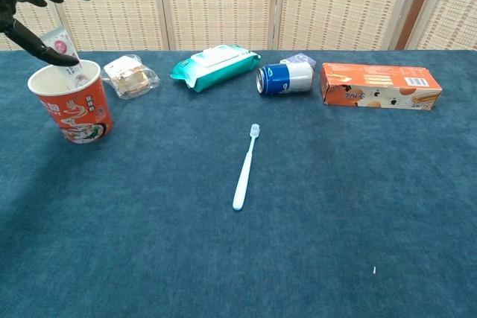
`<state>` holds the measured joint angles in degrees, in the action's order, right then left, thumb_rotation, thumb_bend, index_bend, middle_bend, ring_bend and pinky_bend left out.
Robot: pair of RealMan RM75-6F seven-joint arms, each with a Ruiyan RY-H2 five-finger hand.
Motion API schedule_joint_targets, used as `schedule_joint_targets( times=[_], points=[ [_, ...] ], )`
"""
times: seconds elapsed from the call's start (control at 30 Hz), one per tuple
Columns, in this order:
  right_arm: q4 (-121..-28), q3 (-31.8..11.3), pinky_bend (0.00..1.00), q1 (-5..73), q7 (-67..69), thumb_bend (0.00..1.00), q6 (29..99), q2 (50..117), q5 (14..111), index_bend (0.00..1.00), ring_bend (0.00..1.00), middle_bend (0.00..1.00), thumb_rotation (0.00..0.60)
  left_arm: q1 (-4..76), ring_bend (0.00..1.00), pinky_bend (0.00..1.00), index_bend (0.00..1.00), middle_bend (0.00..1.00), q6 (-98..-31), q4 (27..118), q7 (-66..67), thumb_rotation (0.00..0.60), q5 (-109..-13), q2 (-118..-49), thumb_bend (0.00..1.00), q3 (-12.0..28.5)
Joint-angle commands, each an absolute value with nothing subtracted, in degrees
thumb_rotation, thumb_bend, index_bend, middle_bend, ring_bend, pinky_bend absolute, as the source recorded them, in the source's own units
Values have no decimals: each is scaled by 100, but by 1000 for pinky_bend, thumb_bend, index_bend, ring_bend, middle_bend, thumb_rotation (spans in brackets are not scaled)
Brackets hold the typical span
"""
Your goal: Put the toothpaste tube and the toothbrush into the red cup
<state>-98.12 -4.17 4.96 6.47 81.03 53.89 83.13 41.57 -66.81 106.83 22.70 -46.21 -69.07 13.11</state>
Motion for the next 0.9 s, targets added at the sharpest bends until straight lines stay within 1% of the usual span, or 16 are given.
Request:
schedule_joint_targets(
  times=[0.03, 0.17, 0.37, 0.63, 0.9],
  points=[
    [-9814, -421, 252, 477, 683, 0, 8143, 5372, 8325, 48, 0, 38, 600, 4210, 0, 0, 0, 0, -6977, 10922, 2744, 600, -4878, -7172, 128, 1133],
    [-9817, -426, 252, 450, 746, 0, 8195, 5342, 8338, 48, 0, 38, 600, 4265, 0, 0, 0, 0, -7143, 11036, 3170, 600, -5051, -7463, 71, 980],
    [-9814, -435, 252, 403, 844, 0, 8291, 5299, 8372, 48, 0, 38, 600, 4361, 0, 0, 0, 0, -7169, 10941, 3512, 600, -5123, -7955, 25, 872],
    [-9795, -446, 252, 366, 943, 0, 8338, 5257, 8362, 48, 0, 38, 600, 4549, 0, 0, 0, 0, -6958, 10614, 3708, 600, -5021, -8534, 6, 881],
    [-9808, -440, 252, 309, 1055, 0, 8392, 5196, 8359, 48, 0, 38, 600, 4730, 0, 0, 0, 0, -6820, 10094, 3921, 600, -4862, -9197, 0, 888]
  ],
)
